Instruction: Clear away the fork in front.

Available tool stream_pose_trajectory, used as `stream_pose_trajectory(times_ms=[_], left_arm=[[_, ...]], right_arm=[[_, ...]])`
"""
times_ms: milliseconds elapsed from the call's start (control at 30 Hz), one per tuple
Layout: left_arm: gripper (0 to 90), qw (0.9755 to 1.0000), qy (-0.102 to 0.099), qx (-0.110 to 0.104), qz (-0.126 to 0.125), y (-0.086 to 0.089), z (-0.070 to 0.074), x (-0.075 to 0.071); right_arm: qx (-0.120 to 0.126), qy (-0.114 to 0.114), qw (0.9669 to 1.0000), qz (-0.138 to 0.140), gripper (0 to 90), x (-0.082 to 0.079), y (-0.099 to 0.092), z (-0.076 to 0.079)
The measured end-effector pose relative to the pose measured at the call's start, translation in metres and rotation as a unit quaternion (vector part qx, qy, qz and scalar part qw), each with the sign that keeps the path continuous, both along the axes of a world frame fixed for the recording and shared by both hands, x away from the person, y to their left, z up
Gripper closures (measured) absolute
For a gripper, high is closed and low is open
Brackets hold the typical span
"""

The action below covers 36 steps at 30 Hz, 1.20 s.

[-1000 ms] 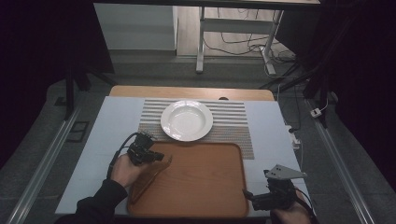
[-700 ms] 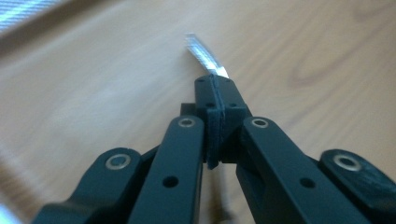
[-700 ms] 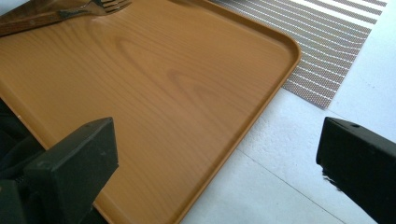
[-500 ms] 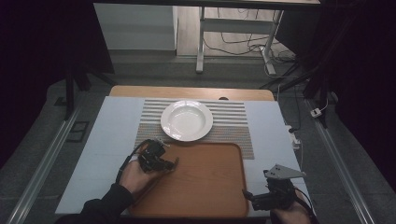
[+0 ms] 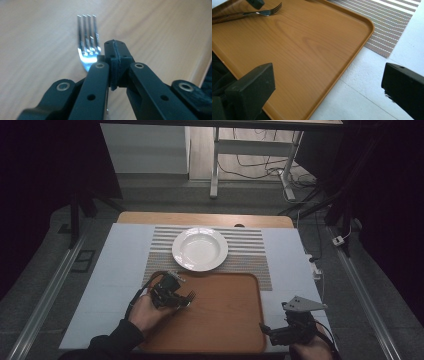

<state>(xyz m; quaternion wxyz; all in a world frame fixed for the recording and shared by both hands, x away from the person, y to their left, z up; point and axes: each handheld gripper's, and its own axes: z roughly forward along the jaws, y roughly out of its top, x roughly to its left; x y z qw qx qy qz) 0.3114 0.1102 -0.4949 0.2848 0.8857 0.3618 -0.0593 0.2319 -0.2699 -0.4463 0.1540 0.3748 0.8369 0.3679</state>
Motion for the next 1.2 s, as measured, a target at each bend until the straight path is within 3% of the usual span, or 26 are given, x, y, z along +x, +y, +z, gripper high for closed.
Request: stream_pose_trajectory(times_ms=[200, 267, 367, 667, 900, 1200], left_arm=[[88.8, 0.9993, 0.013, 0.032, -0.012, -0.008, -0.013, -0.005], [88.8, 0.9988, 0.012, 0.047, -0.006, -0.008, -0.015, -0.005], [88.8, 0.9985, 0.011, 0.052, 0.007, -0.002, -0.015, -0.003], [88.8, 0.997, 0.024, 0.05, 0.053, 0.022, -0.016, 0.008], [88.8, 0.9942, 0.032, 0.05, 0.09, 0.041, -0.017, 0.014], [88.7, 0.9906, 0.034, 0.06, 0.118, 0.059, -0.017, 0.019]], right_arm=[[0.002, 0.001, 1.0, 0.001, 0.0, 0.0, 0.0, 0.0], [0.002, 0.001, 1.0, 0.001, 0.0, 0.0, 0.0, 0.0], [0.002, 0.001, 1.0, 0.001, 0.0, 0.0, 0.0, 0.0], [0.0, 0.002, 1.0, 0.002, 0.0, 0.0, 0.0, 0.0], [0.0, 0.004, 1.0, 0.002, 0.0, 0.0, 0.0, 0.0], [0.0, 0.005, 1.0, 0.002, 0.0, 0.001, 0.0, 0.0]])
